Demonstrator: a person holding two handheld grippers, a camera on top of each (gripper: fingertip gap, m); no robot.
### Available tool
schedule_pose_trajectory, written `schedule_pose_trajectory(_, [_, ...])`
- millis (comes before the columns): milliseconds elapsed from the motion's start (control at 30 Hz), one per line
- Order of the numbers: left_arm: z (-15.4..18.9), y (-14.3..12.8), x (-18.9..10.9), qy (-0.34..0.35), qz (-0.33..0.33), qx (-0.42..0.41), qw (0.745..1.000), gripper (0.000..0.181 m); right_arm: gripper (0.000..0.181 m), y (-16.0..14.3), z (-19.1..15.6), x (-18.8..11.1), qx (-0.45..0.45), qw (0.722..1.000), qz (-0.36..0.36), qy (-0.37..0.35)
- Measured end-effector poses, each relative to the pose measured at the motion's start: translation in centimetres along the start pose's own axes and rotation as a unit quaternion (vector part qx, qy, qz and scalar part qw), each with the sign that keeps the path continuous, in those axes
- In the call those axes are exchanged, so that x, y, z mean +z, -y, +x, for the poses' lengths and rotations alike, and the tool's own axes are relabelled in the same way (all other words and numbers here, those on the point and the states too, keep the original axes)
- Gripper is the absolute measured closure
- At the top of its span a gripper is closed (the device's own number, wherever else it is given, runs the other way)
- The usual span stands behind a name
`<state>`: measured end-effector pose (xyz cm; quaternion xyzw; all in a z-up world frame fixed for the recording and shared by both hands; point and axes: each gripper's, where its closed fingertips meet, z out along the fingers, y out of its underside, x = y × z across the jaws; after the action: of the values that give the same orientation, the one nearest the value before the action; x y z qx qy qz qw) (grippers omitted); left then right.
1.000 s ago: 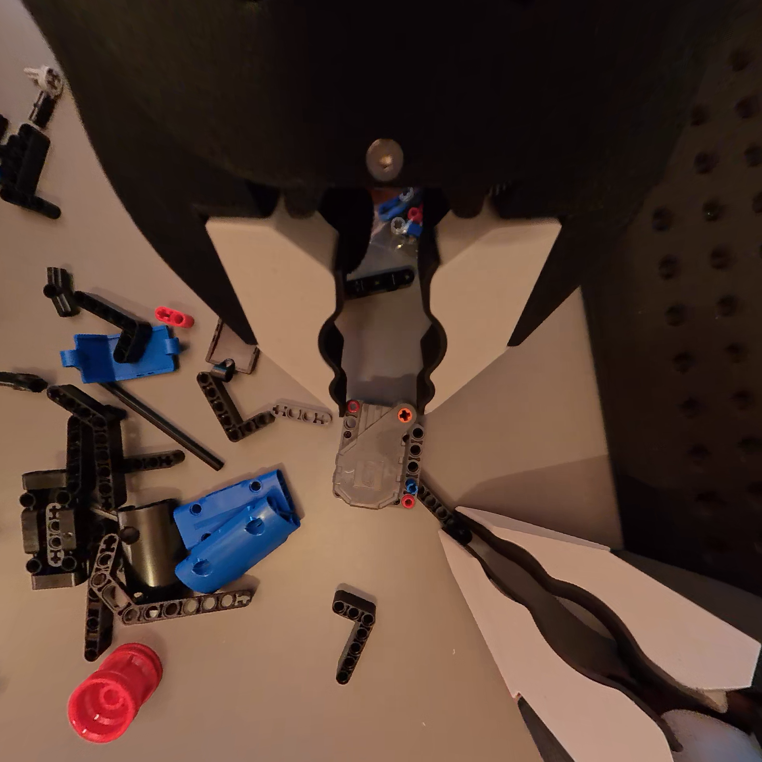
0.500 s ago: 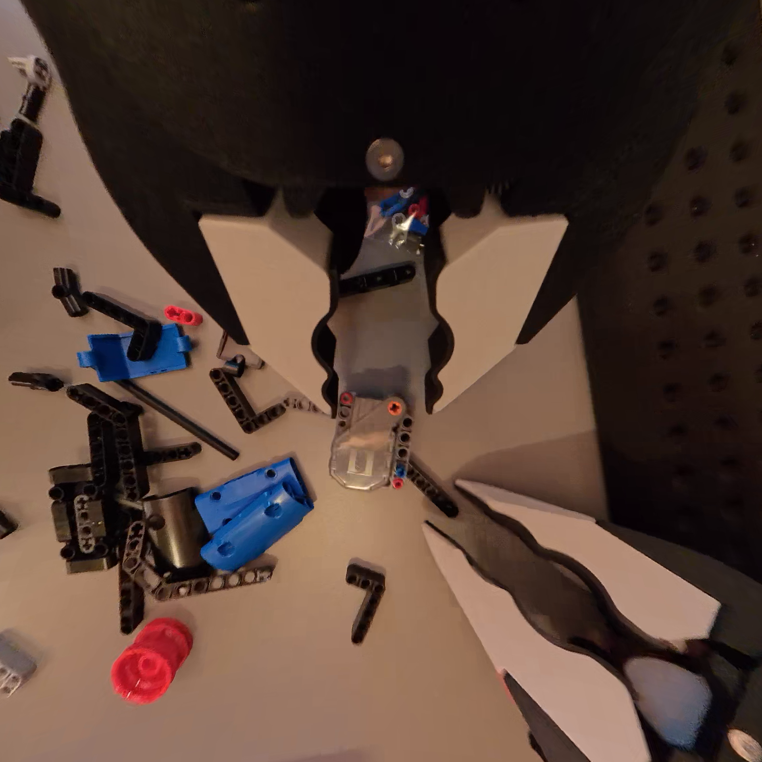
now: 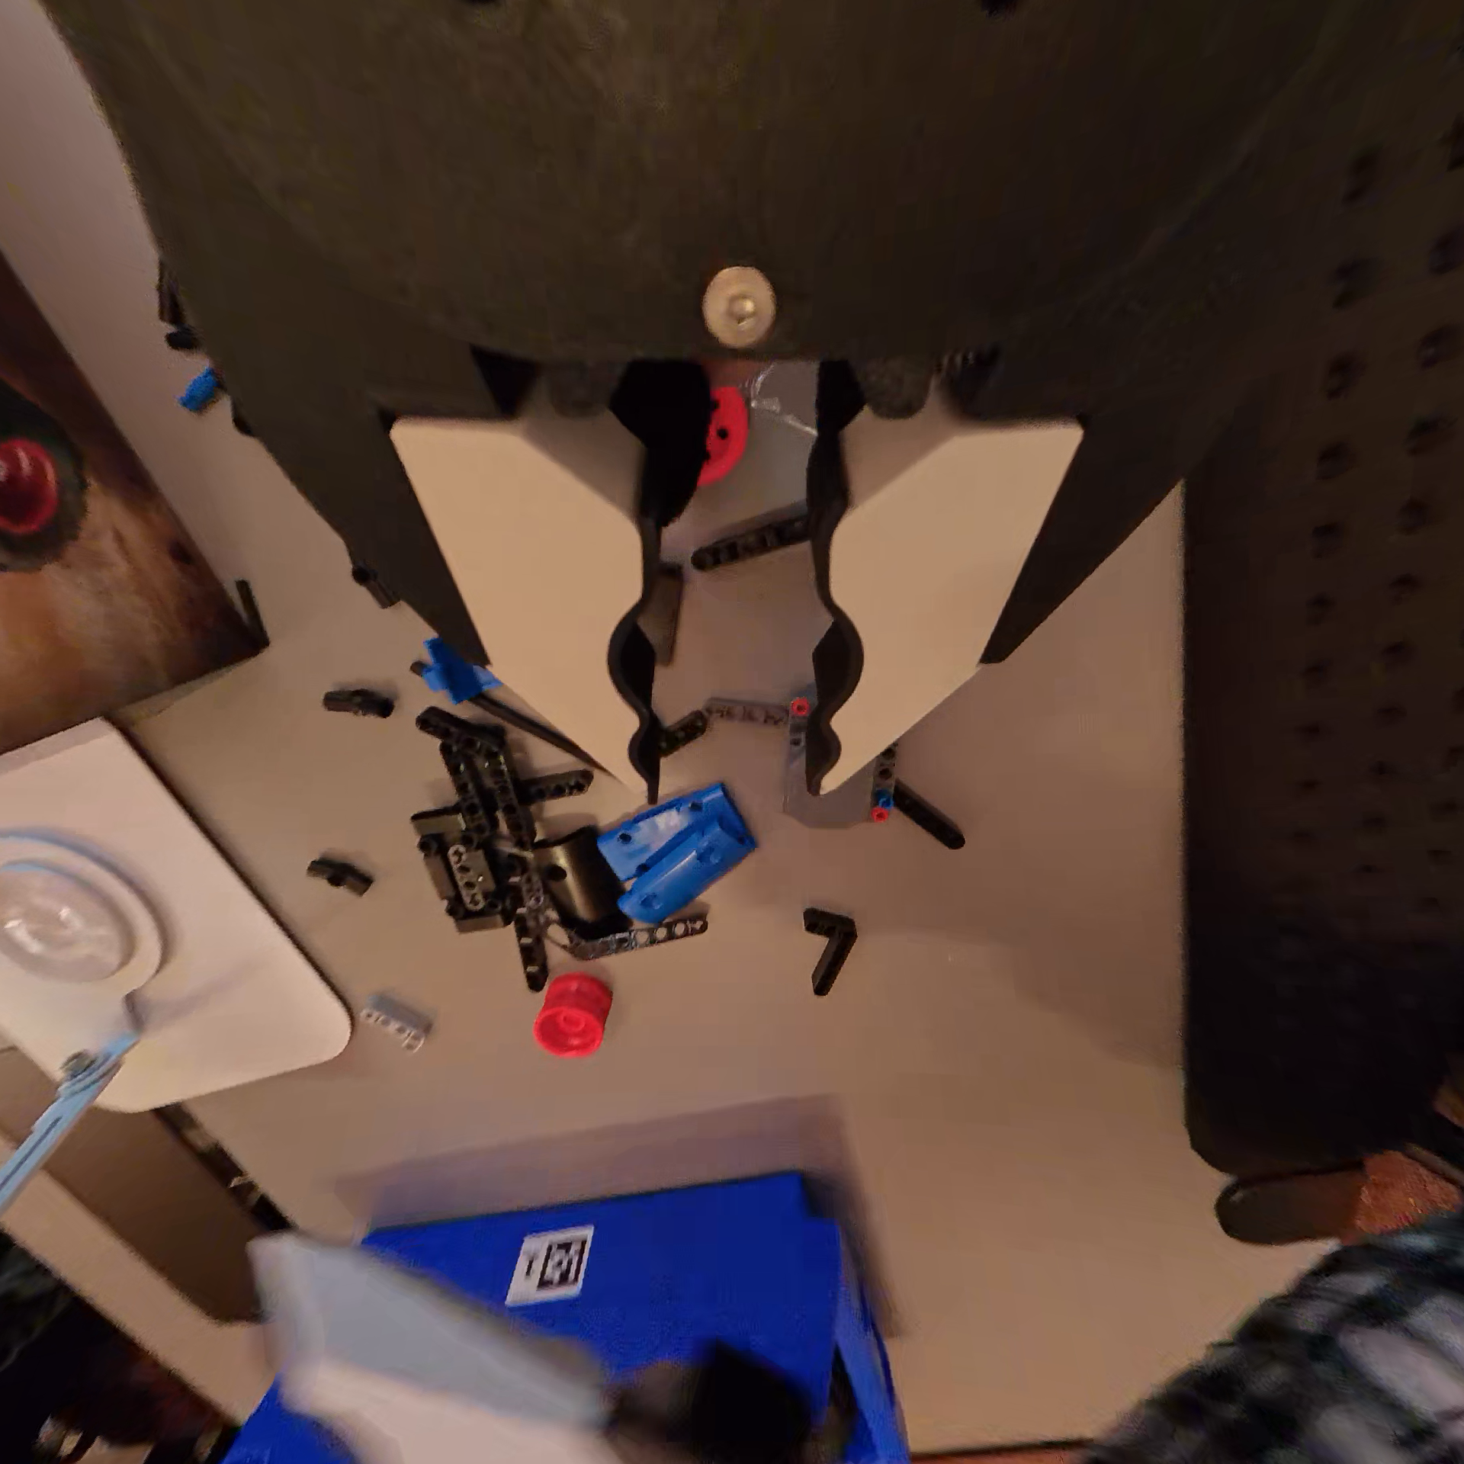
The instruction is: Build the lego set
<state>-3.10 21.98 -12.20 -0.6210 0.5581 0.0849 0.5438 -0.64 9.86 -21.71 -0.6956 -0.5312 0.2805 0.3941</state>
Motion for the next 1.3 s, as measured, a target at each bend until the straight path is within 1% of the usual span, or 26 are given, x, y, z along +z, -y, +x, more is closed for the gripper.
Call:
schedule_pose_trajectory(67, [-2.9,1.4,3.5,0.006,0.012,-0.006,1.0,0.13,0.149,0.4,0.3,-0.2,0.001,1.0,0.019,-0.006])
schedule_pose_trajectory(167, [-7.6,1.8,7.9,0.036,0.011,-0.008,0.999,0.131,0.147,1.1,1.8,-0.9,-0.003,0.998,0.045,-0.041])
schedule_pose_trajectory(233, [-10.0,1.4,10.1,0.05,0.006,-0.02,0.999,0.132,0.145,3.0,3.6,-2.5,0.0,0.993,0.082,-0.08])
schedule_pose_trajectory(300, [-11.7,0.4,11.8,0.056,-0.005,-0.033,0.998,0.133,0.138,5.7,6.4,-4.8,-0.006,0.985,0.109,-0.136])
schedule_pose_trajectory(333, [-12.2,0.0,12.5,0.053,-0.008,-0.047,0.997,0.133,0.137,7.0,8.1,-5.9,-0.019,0.98,0.108,-0.167])
schedule_pose_trajectory(400, [-12.8,-0.8,13.3,0.051,-0.01,-0.073,0.996,0.132,0.136,9.6,12.6,-8.5,-0.047,0.964,0.09,-0.247])
schedule_pose_trajectory(433, [-12.9,-1.0,13.5,0.049,-0.006,-0.082,0.995,0.132,0.137,11.1,15.0,-9.7,-0.056,0.955,0.085,-0.278])
schedule_pose_trajectory(467, [-12.9,-1.0,13.4,0.048,0.002,-0.09,0.995,0.132,0.143,12.3,17.2,-10.5,-0.062,0.951,0.073,-0.294])
schedule_pose_trajectory(500, [-12.9,-1.1,13.3,0.049,0.008,-0.096,0.994,0.134,0.15,13.2,19.4,-10.8,-0.073,0.95,0.054,-0.299])
schedule_pose_trajectory(533, [-12.9,-1.3,13.2,0.051,0.013,-0.106,0.993,0.136,0.152,13.9,21.4,-10.8,-0.081,0.951,0.035,-0.295])
schedule_pose_trajectory(567, [-12.9,-1.4,13.1,0.053,0.019,-0.115,0.992,0.137,0.156,14.6,23.1,-10.5,-0.087,0.956,0.023,-0.279])
schedule_pose_trajectory(600, [-12.8,-1.5,13.0,0.055,0.027,-0.118,0.991,0.138,0.165,15.1,24.5,-10.0,-0.096,0.96,0.009,-0.262])
schedule_pose_trajectory(633, [-12.7,-1.5,13.0,0.057,0.032,-0.116,0.991,0.139,0.168,15.0,26.3,-9.6,-0.113,0.958,-0.023,-0.264])
schedule_pose_trajectory(700, [-12.6,-1.6,13.0,0.061,0.04,-0.121,0.99,0.141,0.174,13.5,29.9,-8.6,-0.152,0.942,-0.108,-0.278])
schedule_pose_trajectory(767, [-12.4,-1.6,13.0,0.06,0.045,-0.122,0.99,0.141,0.179,11.2,32.2,-7.8,-0.165,0.93,-0.182,-0.272])
schedule_pose_trajectory(833, [-12.4,-1.6,13.0,0.06,0.042,-0.12,0.99,0.143,0.181,9.4,33.2,-7.6,-0.18,0.922,-0.226,-0.259])
schedule_pose_trajectory(867, [-12.4,-1.6,13.0,0.059,0.042,-0.119,0.99,0.144,0.181,8.8,33.5,-7.7,-0.182,0.919,-0.239,-0.255])
schedule_pose_trajectory(933, [-12.4,-1.6,13.1,0.058,0.042,-0.119,0.99,0.146,0.181,9.6,33.5,-8.5,-0.2,0.915,-0.228,-0.266])
schedule_pose_trajectory(967, [-12.4,-1.6,13.1,0.058,0.043,-0.118,0.99,0.147,0.181,11.0,32.9,-8.7,-0.199,0.924,-0.197,-0.262])
schedule_pose_trajectory(1033, [-12.3,-1.6,13.1,0.059,0.042,-0.114,0.991,0.147,0.181,13.9,30.9,-7.8,-0.179,0.952,-0.116,-0.222])
schedule_pose_trajectory(1067, [-12.3,-1.6,13.1,0.059,0.042,-0.114,0.991,0.147,0.178,13.8,30.8,-7.2,-0.173,0.956,-0.119,-0.206])
schedule_pose_trajectory(1100, [-12.3,-1.6,13.1,0.059,0.041,-0.114,0.991,0.147,0.174,12.7,31.4,-6.7,-0.182,0.949,-0.154,-0.207])
schedule_pose_trajectory(1133, [-12.4,-1.6,13.1,0.058,0.04,-0.117,0.991,0.147,0.175,11.2,32.3,-6.6,-0.199,0.935,-0.197,-0.216])
schedule_pose_trajectory(1167, [-12.4,-1.6,13.1,0.058,0.038,-0.119,0.99,0.148,0.18,10.0,32.9,-6.6,-0.211,0.924,-0.231,-0.22])
schedule_pose_trajectory(1267, [-12.4,-1.6,13.2,0.059,0.036,-0.122,0.99,0.149,0.181,8.2,33.2,-7.6,-0.21,0.906,-0.293,-0.224])
schedule_pose_trajectory(1300, [-12.4,-1.6,13.2,0.06,0.036,-0.123,0.99,0.149,0.181,7.3,33.3,-8.3,-0.193,0.901,-0.319,-0.22])
